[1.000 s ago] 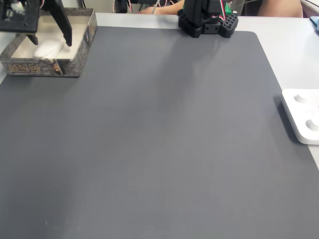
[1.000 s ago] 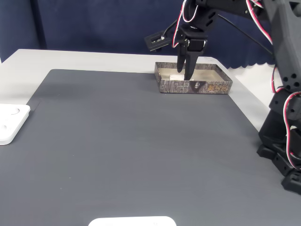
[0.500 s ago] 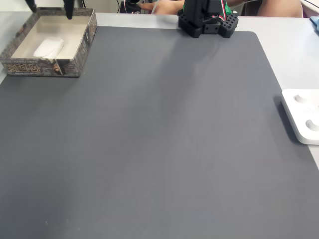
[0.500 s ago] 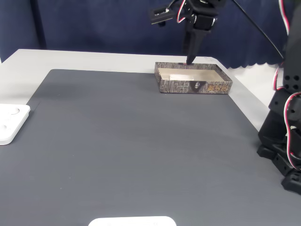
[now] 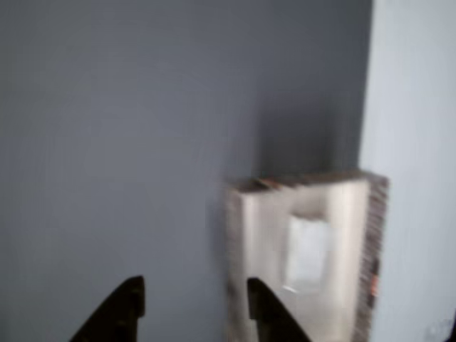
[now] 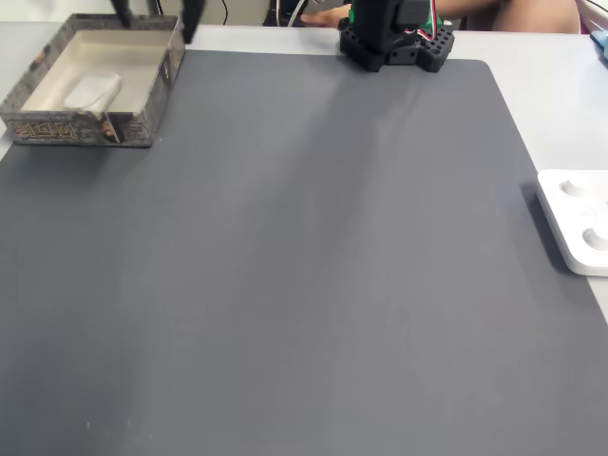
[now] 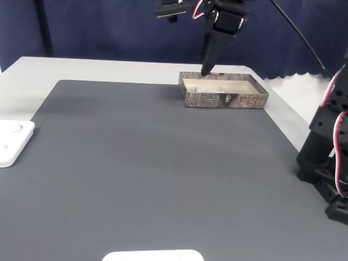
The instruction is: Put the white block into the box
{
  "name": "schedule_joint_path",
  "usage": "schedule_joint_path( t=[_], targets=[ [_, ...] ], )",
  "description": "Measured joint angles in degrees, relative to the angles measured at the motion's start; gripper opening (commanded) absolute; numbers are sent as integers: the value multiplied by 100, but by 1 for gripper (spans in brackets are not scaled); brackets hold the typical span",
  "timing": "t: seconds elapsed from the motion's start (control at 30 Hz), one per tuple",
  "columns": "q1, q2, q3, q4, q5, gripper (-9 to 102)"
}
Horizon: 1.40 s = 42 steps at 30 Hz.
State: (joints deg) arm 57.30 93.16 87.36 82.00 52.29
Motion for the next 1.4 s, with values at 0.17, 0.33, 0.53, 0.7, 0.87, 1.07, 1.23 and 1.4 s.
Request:
schedule_joint_path(
  t=[0.17, 0.33, 0.53, 0.7, 0.87, 1.07, 1.23, 1.4],
  targets=[
    [-642, 835, 791, -114, -677, 15],
    [-1336, 1872, 1661, -114, -1107, 13],
    [-1916, 3305, 2689, -114, -1793, -2],
    [-2575, 3920, 3401, -114, -2848, -2],
    [-3445, 4219, 4104, -255, -3727, -2],
    [-4482, 4412, 4737, -870, -4377, -2],
    [-5019, 4676, 5203, -1195, -5080, -2],
    [-5203, 5440, 5792, -1257, -5546, -2]
  ],
)
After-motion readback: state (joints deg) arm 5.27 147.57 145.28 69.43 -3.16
